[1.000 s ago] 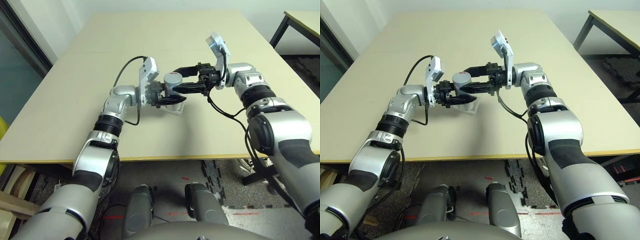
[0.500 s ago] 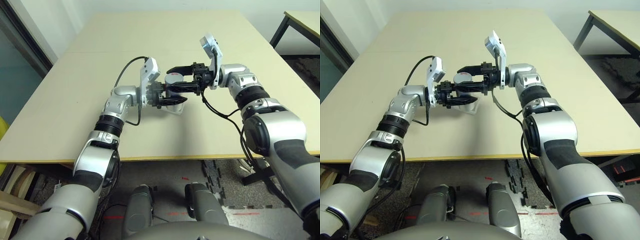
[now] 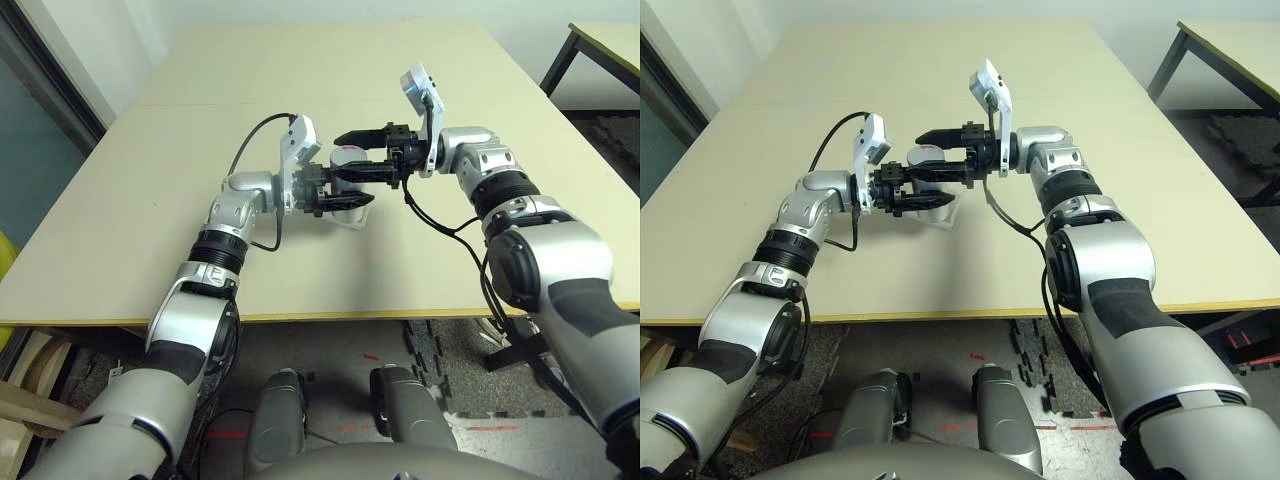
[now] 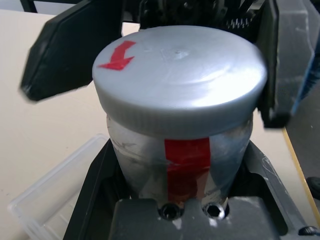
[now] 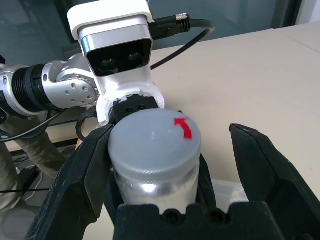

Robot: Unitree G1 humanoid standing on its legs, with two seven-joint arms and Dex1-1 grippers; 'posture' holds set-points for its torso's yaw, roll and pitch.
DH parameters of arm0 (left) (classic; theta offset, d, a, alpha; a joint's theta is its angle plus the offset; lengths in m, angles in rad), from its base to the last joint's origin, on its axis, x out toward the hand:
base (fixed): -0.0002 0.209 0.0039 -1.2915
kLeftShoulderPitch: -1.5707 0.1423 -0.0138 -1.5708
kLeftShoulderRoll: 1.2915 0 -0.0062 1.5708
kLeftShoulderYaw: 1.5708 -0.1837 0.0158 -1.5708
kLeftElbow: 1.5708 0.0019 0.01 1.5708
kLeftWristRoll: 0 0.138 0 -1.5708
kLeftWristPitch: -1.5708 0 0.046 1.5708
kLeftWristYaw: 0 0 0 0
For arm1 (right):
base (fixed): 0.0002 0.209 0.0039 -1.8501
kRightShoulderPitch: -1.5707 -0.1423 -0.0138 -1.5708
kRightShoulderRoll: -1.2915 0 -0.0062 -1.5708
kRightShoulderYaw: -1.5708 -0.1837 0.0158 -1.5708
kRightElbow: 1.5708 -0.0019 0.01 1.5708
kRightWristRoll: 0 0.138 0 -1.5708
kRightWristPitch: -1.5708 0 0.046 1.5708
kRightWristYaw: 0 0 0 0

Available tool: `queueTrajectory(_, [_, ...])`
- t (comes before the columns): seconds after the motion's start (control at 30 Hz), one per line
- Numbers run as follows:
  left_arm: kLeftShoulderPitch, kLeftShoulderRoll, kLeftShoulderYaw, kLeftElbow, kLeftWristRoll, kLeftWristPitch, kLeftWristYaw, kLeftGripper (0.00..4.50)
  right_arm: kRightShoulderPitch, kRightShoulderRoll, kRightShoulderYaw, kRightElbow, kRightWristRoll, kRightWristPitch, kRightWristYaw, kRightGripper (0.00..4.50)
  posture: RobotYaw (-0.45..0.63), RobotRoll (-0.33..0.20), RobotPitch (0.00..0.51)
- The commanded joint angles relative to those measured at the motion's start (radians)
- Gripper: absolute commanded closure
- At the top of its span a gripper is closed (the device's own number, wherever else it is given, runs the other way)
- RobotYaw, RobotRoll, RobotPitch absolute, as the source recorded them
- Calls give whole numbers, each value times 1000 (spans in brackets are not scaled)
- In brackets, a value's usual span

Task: Pour the medicine from the bottle into the box.

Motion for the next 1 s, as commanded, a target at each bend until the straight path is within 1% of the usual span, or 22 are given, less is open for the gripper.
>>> queueTrajectory(0.03, [11, 0, -14, -9, -3, -3, -23, 1818, 9, -56, -15, 18, -6, 7, -25, 0, -153, 0, 57])
queueTrajectory(0.4, [6, 1, -15, -5, -5, -6, -20, 1818, 34, -120, -12, 35, -23, 11, -65, 0, -155, 0, 55])
queueTrajectory(0.7, [4, 2, -13, -2, -2, -8, -26, 1818, 58, -149, -5, 44, -46, 3, -88, 0, -156, 0, 51])
queueTrajectory(0.83, [1, 2, -12, 4, -2, -11, -24, 1818, 63, -159, 4, 44, -62, -3, -76, 0, -155, 0, 49])
queueTrajectory(1.0, [-4, 5, -9, 12, 0, -15, -22, 1818, 57, -168, -4, 42, -59, 19, -16, 0, -154, 0, 47])
